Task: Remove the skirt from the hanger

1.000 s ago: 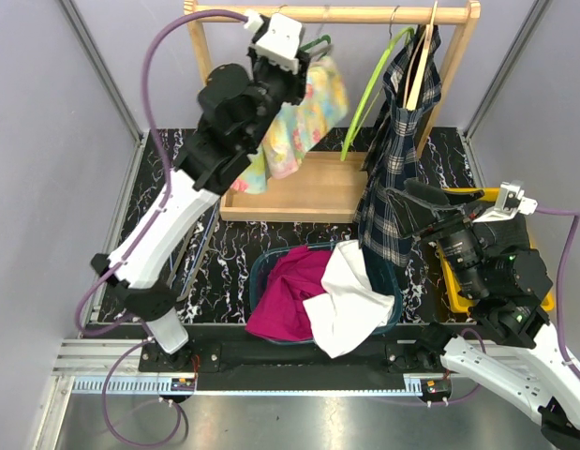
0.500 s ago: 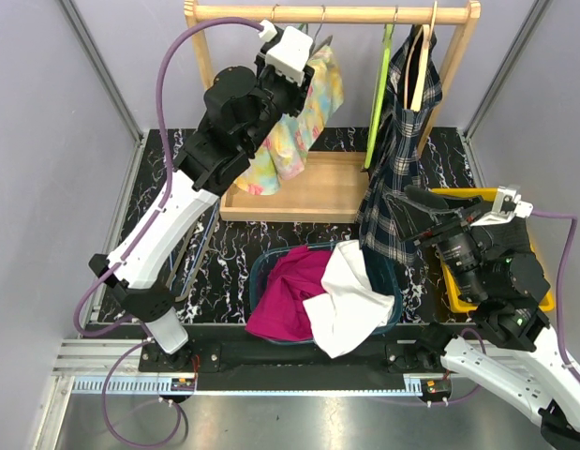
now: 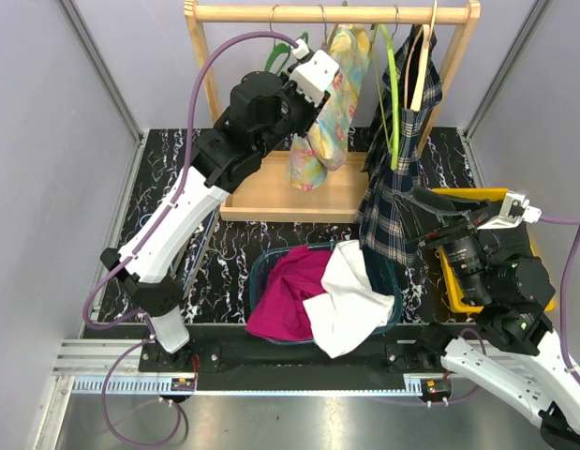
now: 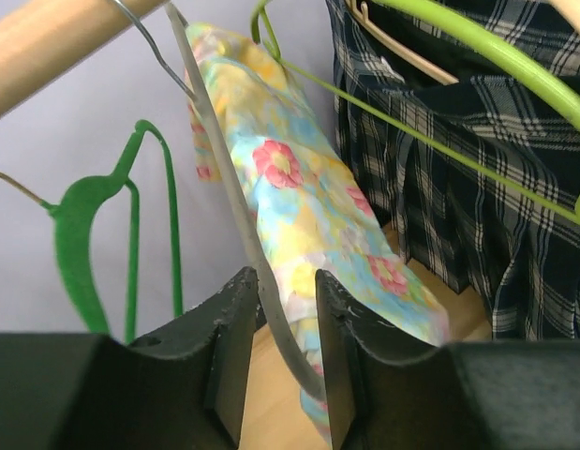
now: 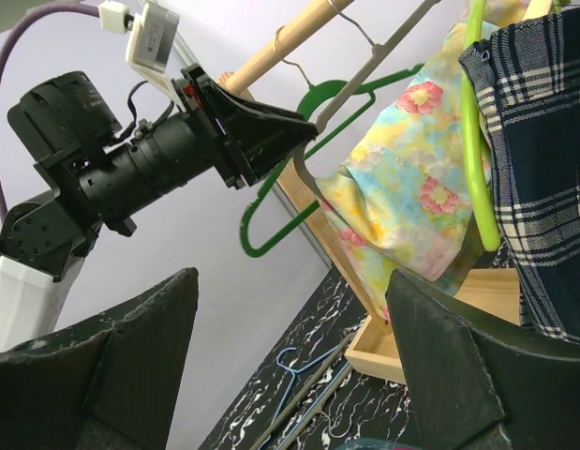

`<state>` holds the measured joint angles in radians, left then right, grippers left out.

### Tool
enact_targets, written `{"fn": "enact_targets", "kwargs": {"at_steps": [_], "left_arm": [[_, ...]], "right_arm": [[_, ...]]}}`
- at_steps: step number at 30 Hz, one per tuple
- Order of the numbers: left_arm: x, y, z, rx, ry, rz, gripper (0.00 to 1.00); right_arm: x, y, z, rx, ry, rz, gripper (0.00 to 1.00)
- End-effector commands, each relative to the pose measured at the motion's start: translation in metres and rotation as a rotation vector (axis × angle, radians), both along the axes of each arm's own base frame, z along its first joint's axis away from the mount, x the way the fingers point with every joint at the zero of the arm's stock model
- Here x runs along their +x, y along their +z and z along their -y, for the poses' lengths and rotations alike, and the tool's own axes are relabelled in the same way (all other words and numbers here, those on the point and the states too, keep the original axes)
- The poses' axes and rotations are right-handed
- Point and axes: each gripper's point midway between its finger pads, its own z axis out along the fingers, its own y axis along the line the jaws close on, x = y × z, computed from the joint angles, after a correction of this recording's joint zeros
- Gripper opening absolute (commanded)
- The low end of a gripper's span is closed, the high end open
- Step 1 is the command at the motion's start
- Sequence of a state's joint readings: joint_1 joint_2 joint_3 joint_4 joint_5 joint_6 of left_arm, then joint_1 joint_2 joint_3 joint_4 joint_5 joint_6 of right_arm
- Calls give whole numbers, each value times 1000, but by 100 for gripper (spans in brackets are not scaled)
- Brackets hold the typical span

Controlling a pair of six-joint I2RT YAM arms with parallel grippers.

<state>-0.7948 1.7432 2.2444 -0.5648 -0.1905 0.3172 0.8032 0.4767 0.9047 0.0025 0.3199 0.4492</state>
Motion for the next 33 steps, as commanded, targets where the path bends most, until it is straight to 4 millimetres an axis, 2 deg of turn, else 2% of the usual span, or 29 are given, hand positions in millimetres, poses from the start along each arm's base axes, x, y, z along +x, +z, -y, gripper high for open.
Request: {"fn": "enact_targets", "kwargs": {"at_steps": [1, 7, 9, 13, 14, 19, 26, 28, 30, 33], "left_arm": [[-5, 18, 0, -22, -23, 27, 39], [-2, 17, 4, -15, -27, 30, 41], [-1, 15, 7, -16, -33, 24, 40], [3, 11, 12, -11, -40, 19, 4], [2, 10, 12, -5, -42, 15, 0], [3, -1, 18, 27, -68, -19, 0], [-2, -1, 19, 43, -97, -23, 0], [-2, 6, 18, 24, -95, -13, 0], [-1, 21, 11, -37, -65, 4, 0], [0, 76, -8, -216, -5, 128, 0]], "right_arm": [[1, 2, 6, 4, -31, 5, 89], [0, 4, 9, 4, -37, 12, 89], [1, -3, 9, -15, -41, -8, 89], [1, -3, 10, -17, -46, -10, 89], [0, -2, 12, -14, -49, -9, 89], [-2, -1, 16, -15, -58, -3, 88], [-1, -3, 15, -17, -58, -10, 88], [-1, -4, 14, -17, -56, -11, 88], [-1, -4, 15, -13, -55, -11, 88], [-1, -4, 14, -14, -50, -12, 88]]}}
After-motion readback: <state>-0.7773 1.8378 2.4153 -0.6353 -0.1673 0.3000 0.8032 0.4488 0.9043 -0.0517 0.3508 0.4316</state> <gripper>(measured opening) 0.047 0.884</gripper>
